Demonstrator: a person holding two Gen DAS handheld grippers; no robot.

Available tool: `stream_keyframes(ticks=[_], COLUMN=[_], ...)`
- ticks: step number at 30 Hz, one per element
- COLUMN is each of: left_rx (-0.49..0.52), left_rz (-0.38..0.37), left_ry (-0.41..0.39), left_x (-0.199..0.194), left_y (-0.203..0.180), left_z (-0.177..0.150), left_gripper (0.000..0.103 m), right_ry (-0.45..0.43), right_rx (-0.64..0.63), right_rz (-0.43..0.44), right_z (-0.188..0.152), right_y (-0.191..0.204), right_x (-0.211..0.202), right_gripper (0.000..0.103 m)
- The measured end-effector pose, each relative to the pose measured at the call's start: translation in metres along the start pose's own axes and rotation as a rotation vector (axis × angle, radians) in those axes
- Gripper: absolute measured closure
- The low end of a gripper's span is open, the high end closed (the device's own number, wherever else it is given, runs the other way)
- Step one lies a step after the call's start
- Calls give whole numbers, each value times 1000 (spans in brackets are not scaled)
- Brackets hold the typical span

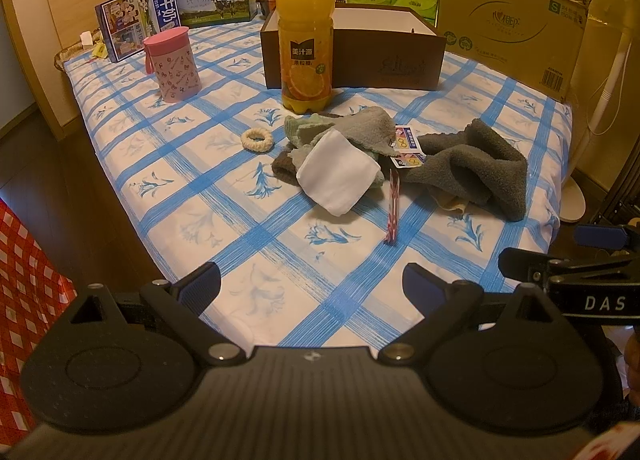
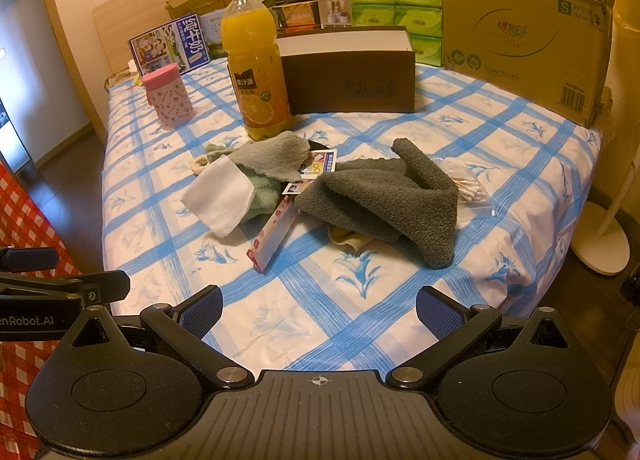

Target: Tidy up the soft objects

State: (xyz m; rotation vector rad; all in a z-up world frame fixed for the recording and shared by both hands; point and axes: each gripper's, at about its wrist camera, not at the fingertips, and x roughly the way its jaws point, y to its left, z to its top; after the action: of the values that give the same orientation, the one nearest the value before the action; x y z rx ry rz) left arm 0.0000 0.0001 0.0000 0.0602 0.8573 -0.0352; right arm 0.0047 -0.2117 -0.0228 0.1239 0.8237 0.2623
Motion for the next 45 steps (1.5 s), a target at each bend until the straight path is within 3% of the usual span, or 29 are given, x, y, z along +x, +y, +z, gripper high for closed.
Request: stream_keyframes(ticks=[45], left_rx=[-1], left_rz=[1], left_ry=[4], left_x=[2], left_y=[6], left_z=[-1], left_gripper=[6], right_ry=[1], right_rx=[2], right_rz=[2], right_z=[2], right_y=[-7], right_x=[3], right_gripper=[0])
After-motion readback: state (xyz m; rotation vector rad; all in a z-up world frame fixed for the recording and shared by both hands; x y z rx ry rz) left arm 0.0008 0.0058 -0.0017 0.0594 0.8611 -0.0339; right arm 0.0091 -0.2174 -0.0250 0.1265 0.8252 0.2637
